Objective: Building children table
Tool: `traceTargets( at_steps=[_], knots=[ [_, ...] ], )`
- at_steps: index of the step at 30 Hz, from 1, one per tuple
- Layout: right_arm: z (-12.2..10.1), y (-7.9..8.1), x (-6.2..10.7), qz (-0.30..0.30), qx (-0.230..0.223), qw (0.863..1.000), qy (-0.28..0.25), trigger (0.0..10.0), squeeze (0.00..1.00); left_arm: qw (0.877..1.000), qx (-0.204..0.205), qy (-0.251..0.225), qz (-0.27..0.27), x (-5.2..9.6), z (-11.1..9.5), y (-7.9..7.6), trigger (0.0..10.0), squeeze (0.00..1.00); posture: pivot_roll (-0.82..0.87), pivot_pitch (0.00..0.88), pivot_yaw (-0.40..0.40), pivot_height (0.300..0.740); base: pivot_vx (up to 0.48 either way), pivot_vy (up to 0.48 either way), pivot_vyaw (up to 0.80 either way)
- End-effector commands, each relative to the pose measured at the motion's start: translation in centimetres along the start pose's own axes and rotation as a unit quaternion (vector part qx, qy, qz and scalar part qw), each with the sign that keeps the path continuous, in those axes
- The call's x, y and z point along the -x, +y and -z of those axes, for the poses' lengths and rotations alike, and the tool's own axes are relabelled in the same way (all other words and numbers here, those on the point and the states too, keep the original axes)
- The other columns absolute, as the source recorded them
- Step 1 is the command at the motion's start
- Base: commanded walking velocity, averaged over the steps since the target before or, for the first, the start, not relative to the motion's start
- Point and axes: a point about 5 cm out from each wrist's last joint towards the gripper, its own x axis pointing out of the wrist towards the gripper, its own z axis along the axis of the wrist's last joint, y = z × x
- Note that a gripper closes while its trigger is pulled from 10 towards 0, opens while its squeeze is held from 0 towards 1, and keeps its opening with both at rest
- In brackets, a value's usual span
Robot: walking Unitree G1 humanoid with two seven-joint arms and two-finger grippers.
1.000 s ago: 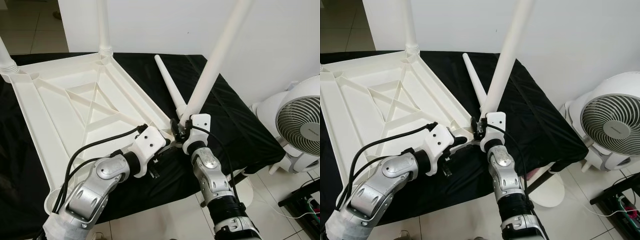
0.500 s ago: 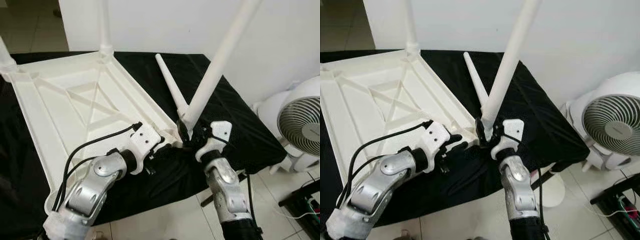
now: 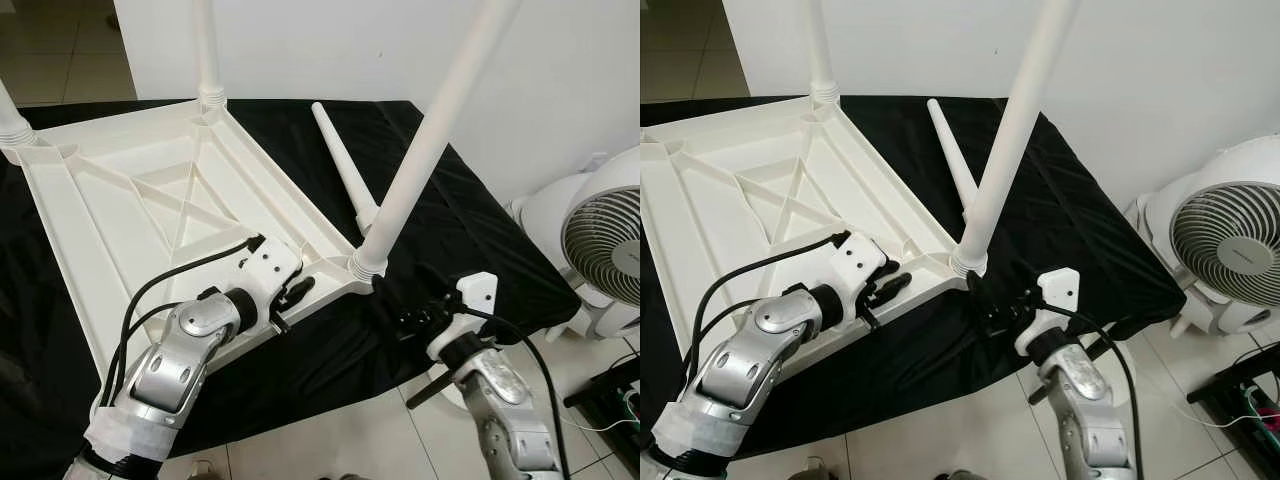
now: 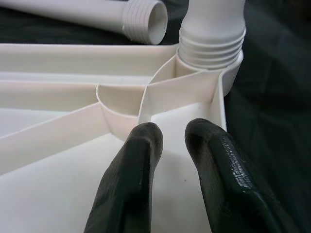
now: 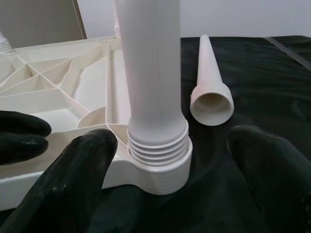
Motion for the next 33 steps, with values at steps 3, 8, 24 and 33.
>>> traceTargets(
  at_steps=[3, 8, 24, 33],
  knots=[
    [-0.1, -0.5, 0.9, -0.002, 0.007, 1.0, 0.012, 10.0, 0.0, 0.996, -0.011, 0.034, -0.084, -0.3, 0.6, 1.2, 10.0, 0.0, 0.04, 0.086, -0.093, 0.74, 0.0, 0.0, 0.0],
    [-0.1, -0.4, 1.5, -0.012, 0.008, 1.0, 0.024, 10.0, 0.0, 0.988, -0.032, 0.079, -0.127, -0.5, 1.3, 2.6, 10.0, 0.0, 0.04, 0.085, -0.088, 0.74, 0.0, 0.0, 0.0],
    [-0.2, -0.2, 1.1, -0.026, 0.006, 0.999, 0.022, 10.0, 0.0, 0.983, -0.032, 0.041, -0.178, -0.4, -1.0, 4.3, 10.0, 0.0, 0.04, 0.075, -0.077, 0.74, 0.0, 0.0, 0.0],
    [-0.1, -0.2, 0.8, -0.035, 0.01, 0.999, 0.027, 10.0, 0.0, 0.989, -0.004, -0.034, -0.141, 0.1, -3.1, 3.9, 10.0, 0.0, 0.04, 0.073, -0.078, 0.74, 0.0, 0.0, 0.0]
  ],
)
